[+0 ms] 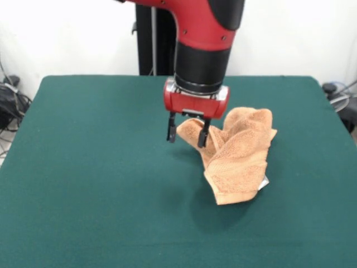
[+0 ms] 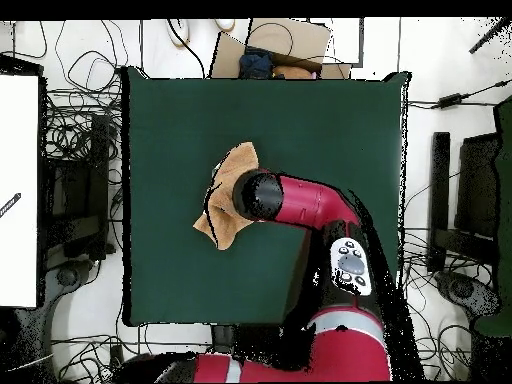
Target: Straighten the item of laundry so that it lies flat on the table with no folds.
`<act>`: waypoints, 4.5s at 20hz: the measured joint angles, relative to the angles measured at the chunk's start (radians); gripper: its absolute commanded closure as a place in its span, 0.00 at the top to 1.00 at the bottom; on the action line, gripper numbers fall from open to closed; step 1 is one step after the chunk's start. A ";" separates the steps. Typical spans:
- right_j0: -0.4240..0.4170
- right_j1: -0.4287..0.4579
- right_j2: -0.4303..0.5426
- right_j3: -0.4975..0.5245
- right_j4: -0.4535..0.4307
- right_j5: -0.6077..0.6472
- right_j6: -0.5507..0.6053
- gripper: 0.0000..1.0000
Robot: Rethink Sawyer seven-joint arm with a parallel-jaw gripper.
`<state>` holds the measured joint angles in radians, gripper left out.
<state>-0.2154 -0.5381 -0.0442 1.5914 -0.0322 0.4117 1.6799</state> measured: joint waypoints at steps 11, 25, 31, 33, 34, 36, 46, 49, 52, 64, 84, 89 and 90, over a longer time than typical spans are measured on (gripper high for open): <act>-0.075 0.093 0.038 0.000 0.001 -0.026 0.000 1.00; -0.123 0.136 0.102 0.009 0.001 -0.199 0.000 1.00; -0.120 0.137 0.103 0.009 0.001 -0.275 0.000 1.00; -0.120 0.137 0.103 0.009 0.001 -0.297 0.000 1.00; -0.120 0.137 0.103 0.009 0.001 -0.302 0.000 1.00; -0.121 0.137 0.104 0.009 0.001 -0.317 0.000 1.00; -0.177 0.143 0.187 0.009 0.001 -0.326 0.000 1.00; -0.198 0.151 0.217 0.009 0.001 -0.326 0.000 1.00; -0.251 0.176 0.288 0.009 0.001 -0.326 0.000 1.00; -0.403 0.233 0.452 0.031 0.001 -0.326 0.000 1.00; -0.510 0.282 0.573 0.051 -0.016 -0.327 0.000 1.00; -0.515 0.304 0.613 0.051 -0.016 -0.325 0.000 1.00; -0.515 0.312 0.624 0.051 -0.015 -0.323 0.000 1.00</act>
<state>-0.7307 -0.2262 0.5802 1.6425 -0.0476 0.0884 1.6799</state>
